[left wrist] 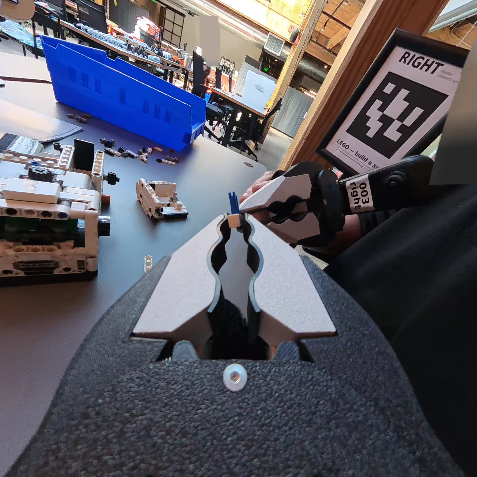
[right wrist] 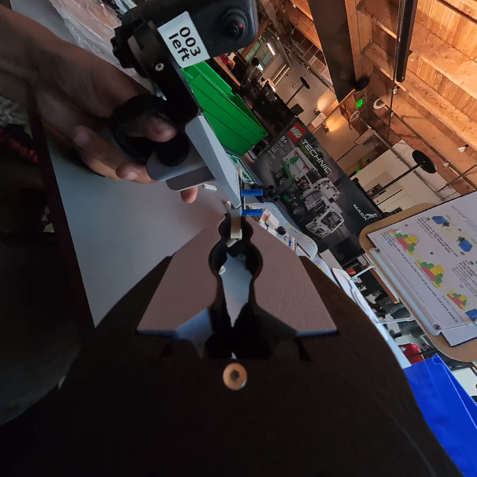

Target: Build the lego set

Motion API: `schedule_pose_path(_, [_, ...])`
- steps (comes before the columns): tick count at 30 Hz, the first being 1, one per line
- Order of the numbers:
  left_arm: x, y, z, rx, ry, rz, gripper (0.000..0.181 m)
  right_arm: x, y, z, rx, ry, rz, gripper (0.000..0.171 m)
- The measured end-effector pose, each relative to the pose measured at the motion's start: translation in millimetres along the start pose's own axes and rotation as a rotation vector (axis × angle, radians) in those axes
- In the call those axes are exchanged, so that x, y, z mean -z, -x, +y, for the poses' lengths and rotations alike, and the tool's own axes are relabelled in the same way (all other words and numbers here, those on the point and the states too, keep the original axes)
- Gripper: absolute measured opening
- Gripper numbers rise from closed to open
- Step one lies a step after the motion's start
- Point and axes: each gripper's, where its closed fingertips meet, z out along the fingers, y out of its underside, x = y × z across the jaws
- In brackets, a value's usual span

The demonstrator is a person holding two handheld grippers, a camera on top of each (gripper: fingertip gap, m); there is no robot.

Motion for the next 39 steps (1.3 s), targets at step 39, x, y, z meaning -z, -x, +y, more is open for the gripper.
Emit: schedule_pose_path(39, [6,-38,-7,-0.302,-0.102,0.11,0.007,26,6,-29,-0.762,-0.334,-0.569,0.006])
